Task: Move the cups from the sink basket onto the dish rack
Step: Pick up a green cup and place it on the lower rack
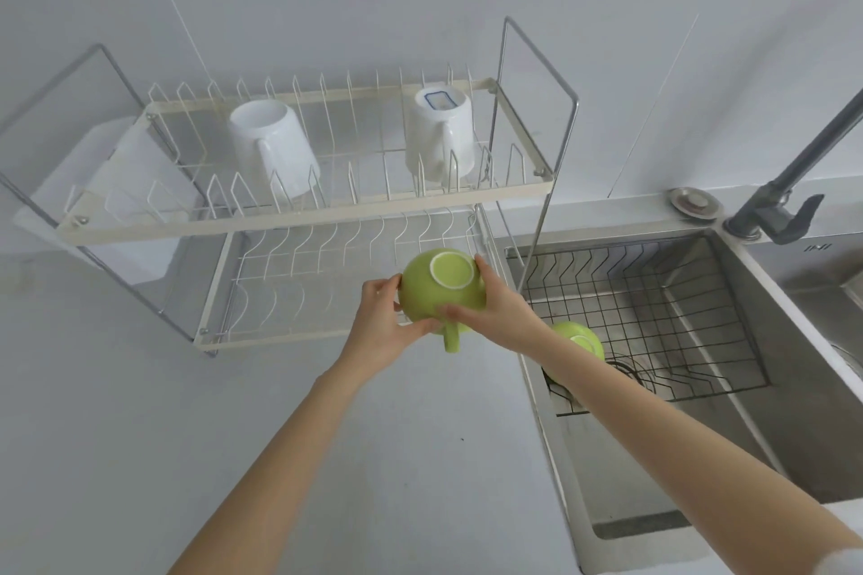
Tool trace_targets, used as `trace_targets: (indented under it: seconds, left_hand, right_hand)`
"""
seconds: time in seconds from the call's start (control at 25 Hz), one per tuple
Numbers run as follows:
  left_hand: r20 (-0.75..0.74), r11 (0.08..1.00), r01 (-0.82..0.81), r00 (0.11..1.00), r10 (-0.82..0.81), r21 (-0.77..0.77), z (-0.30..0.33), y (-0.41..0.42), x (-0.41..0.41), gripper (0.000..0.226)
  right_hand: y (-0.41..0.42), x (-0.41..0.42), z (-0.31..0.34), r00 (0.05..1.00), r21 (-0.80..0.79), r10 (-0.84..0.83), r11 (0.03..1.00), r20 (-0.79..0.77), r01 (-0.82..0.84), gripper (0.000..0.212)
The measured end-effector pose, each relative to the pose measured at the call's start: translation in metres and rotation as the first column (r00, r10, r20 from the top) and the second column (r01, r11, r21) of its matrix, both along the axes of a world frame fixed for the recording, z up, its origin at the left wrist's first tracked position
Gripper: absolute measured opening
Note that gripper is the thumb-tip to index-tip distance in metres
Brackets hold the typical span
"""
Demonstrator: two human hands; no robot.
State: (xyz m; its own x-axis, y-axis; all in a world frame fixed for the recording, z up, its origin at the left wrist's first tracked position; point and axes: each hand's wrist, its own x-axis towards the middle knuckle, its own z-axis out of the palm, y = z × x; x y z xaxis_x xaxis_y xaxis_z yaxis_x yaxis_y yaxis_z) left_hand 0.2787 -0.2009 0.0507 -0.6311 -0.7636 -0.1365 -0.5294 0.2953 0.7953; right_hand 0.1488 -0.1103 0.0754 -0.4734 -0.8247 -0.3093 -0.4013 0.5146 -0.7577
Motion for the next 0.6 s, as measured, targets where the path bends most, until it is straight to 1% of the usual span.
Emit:
trace_targets:
  seconds: [0.2, 0.32, 0.44, 0.6]
  left_hand:
    - [0.064, 1.0, 0.0, 0.998, -0.001, 0.023, -0.014, -0.029, -0.024, 0.067]
    - [0.095, 1.0, -0.01, 0.995, 0.01, 0.001, -0.026, -0.041, -0.035, 0.068]
    - [0.117, 0.999, -0.031, 0.993, 0.032, -0.018, -0.032, -0.048, -0.042, 0.071]
    - [0.08, 0.998, -0.03, 0.996, 0.034, -0.047, -0.034, -0.055, -0.05, 0.08]
  right_hand:
    - [-0.037, -0.015, -0.01, 0.999, 0.033, -0.037, 0.999, -0.012, 0.038, 0.098]
    - [-0.054, -0.023, -0.014, 0.998, 0.051, -0.034, 0.998, -0.048, 0.036, 0.099]
    - [-0.062, -0.029, -0.02, 0.998, 0.061, -0.028, 0.998, -0.048, 0.031, 0.097]
    - [-0.068, -0.034, -0.028, 0.995, 0.037, -0.055, 0.998, -0.081, 0.058, 0.093]
